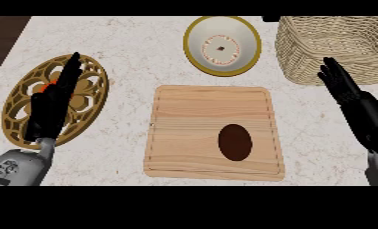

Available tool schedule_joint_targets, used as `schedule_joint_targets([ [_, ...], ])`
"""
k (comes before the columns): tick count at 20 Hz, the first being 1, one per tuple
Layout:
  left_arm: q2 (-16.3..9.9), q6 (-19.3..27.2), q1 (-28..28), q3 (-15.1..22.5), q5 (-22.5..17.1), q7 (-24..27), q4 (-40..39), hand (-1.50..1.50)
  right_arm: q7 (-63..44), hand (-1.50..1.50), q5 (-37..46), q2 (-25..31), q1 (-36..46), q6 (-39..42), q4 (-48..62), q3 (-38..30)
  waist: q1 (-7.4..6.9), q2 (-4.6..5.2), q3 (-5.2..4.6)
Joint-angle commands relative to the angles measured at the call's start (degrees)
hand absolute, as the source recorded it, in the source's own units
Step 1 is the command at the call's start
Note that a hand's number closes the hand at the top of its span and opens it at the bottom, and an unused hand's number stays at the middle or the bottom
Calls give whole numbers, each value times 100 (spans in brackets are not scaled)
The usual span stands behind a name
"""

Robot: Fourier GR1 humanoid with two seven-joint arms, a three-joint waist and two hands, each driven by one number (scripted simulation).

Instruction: Pick the cupcake from the cutting board and place it in the basket

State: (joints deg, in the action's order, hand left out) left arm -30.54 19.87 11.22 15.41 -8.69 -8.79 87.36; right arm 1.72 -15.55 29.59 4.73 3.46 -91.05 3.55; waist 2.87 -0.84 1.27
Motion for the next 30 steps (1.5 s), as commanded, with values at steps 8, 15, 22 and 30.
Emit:
schedule_joint_targets([
  [8, 721, -545, -1008, 358, -865, -623, -829, 0, 240, 150, -231, -1472, 1510, 837, -783, 1814, -789, 149, -150],
  [15, 808, -526, -1403, 225, -946, -447, -885, 0, -666, -150, 2102, -2277, 1451, -916, -896, 3260, -349, 30, -151],
  [22, 651, -566, -1631, -3, -998, -324, -893, 0, -2521, -150, 3714, -604, 2550, -449, -1344, 2760, -104, -45, -179],
  [30, 651, -658, -1770, -129, -1069, -214, -892, 0, -4179, -150, 2669, 549, 3774, 1803, -2201, 2117, -101, -1, -171],
])
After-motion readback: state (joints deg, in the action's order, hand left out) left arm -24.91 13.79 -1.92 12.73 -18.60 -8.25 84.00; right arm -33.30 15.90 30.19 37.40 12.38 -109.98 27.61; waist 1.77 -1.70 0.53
